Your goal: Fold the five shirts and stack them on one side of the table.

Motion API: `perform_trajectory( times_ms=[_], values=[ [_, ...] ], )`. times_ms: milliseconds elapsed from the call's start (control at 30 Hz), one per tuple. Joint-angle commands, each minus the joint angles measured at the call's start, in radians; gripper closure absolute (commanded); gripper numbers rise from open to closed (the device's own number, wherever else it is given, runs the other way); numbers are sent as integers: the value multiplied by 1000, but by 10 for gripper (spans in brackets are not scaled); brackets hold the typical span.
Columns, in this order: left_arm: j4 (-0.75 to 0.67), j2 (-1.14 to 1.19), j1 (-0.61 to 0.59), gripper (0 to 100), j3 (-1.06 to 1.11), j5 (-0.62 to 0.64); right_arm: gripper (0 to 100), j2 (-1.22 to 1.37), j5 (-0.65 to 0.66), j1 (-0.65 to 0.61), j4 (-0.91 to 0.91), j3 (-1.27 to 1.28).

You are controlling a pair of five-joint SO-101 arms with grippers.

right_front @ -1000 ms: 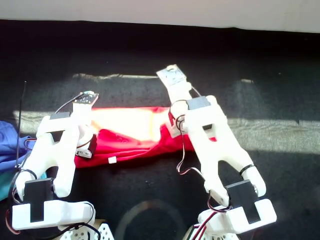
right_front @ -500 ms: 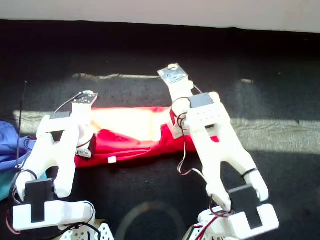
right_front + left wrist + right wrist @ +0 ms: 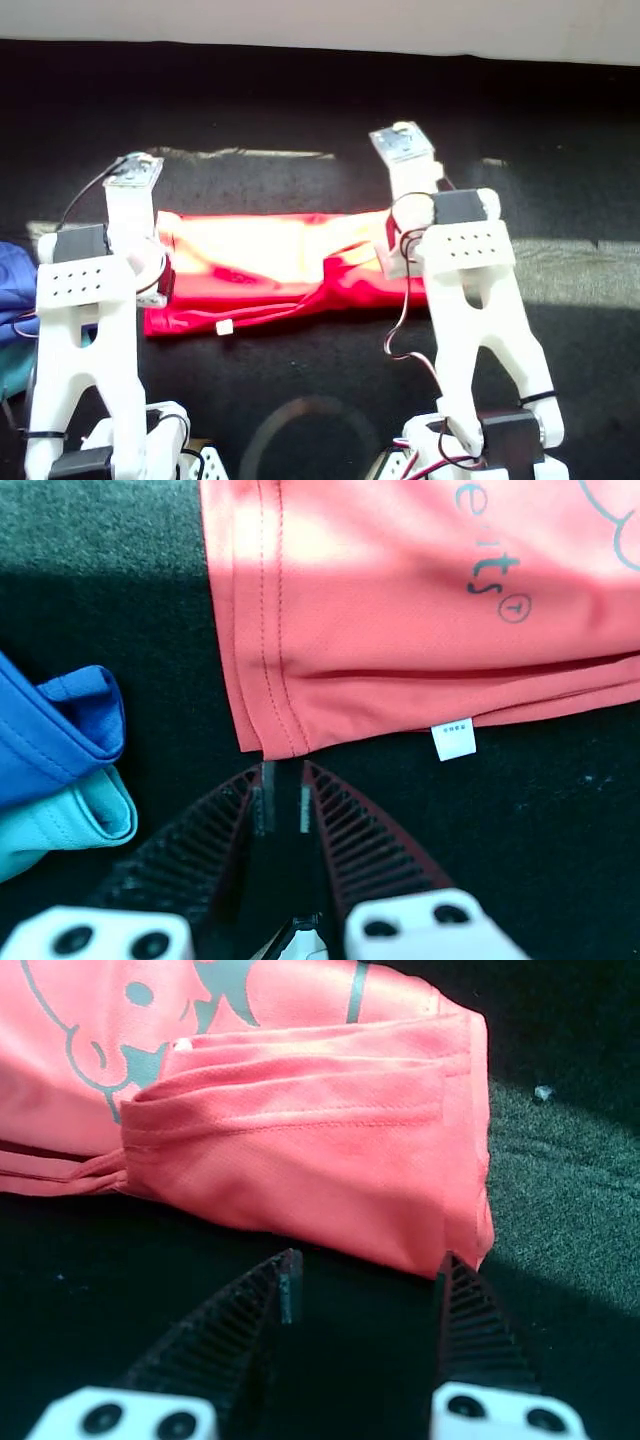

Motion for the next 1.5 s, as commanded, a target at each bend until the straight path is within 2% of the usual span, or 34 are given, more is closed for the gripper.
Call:
perform_trajectory(
  times_ms=[0, 133, 300, 500, 667, 1000, 1067, 1133, 1167, 1233, 1467],
  values=[
    [-98, 27, -18, 742, -41, 91, 765, -50, 8, 42, 28, -48],
    [-232, 211, -76, 747, -73, 117, 765, -50, 8, 41, 50, -48],
    [-239, 461, -156, 745, -237, 117, 781, -50, 8, 41, 65, -48],
    [-235, 693, -134, 745, -367, 117, 826, -50, 8, 39, 65, -50],
    [-238, 782, -77, 745, -375, 117, 826, -51, 8, 39, 64, -50],
    [-218, 875, -74, 749, -437, 117, 826, -90, 8, 41, 64, -50],
    [-176, 892, -74, 793, -467, 117, 827, -153, 8, 42, 65, -50],
    [-146, 911, -74, 923, -499, 117, 828, -229, 8, 48, 65, -44],
    [-140, 923, -77, 997, -516, 117, 828, -266, 8, 61, 65, -42],
    [-115, 947, -82, 970, -549, 114, 828, -318, 8, 97, 65, -41],
    [-3, 1000, -176, 991, -713, 97, 828, -397, 20, 366, 84, 81]
  ],
)
